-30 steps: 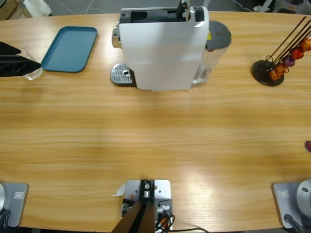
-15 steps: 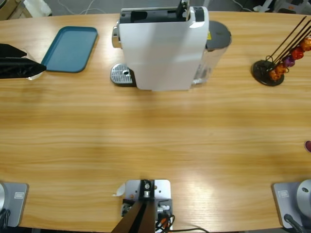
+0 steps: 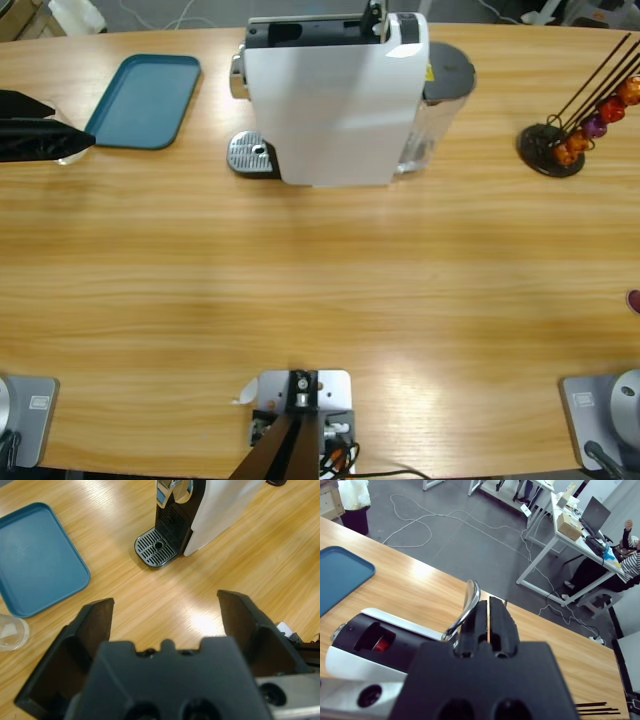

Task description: Pour coffee

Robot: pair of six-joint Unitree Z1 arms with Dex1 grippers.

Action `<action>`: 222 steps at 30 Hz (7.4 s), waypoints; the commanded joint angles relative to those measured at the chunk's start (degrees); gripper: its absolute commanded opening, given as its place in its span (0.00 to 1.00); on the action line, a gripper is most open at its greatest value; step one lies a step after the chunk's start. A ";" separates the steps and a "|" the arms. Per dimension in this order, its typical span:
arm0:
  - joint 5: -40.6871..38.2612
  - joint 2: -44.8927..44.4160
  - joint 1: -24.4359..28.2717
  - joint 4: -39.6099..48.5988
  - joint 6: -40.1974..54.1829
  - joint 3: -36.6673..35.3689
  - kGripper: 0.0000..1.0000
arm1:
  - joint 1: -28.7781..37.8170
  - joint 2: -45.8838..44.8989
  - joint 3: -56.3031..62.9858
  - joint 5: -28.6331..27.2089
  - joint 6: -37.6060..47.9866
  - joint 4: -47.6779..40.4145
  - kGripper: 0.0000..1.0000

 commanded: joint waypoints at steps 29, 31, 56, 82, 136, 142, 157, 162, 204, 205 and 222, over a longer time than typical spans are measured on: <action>-1.28 -0.03 -0.37 0.37 0.25 1.42 0.89 | 6.76 15.18 -4.25 5.95 7.85 0.20 0.00; -1.28 -0.15 -0.37 0.53 0.26 1.41 0.89 | 6.76 15.97 -4.25 6.24 8.43 -0.08 0.00; -1.28 -0.63 -0.28 1.80 0.26 1.23 0.89 | 6.76 19.52 -0.25 7.69 11.98 -4.76 0.00; -1.19 -1.19 -0.28 3.62 0.33 0.60 0.89 | 6.76 22.30 3.92 10.05 13.56 -10.58 0.00; -0.08 -7.57 2.80 6.63 -1.64 0.70 0.99 | 5.70 -0.55 0.35 10.95 4.34 7.19 1.00; -0.10 -9.77 9.81 6.31 -5.27 1.51 0.98 | 5.70 -11.28 10.41 11.47 12.11 11.03 1.00; 4.79 -2.51 18.90 -4.60 -3.02 6.52 0.98 | 0.59 -21.65 30.55 24.13 24.46 17.93 1.00; 0.48 5.12 21.54 2.04 5.82 0.16 0.90 | -2.84 -24.36 35.56 26.06 23.53 16.12 1.00; 3.12 21.40 36.00 -22.73 1.44 10.11 0.89 | -15.31 -25.39 47.95 35.10 14.88 -1.89 1.00; 3.17 21.84 36.34 -22.94 1.23 10.11 0.89 | -15.31 -25.22 47.95 35.12 14.85 -1.96 1.00; 4.70 28.48 36.55 -29.86 -1.42 11.06 0.98 | -15.31 -23.92 47.95 35.56 14.74 -2.65 1.00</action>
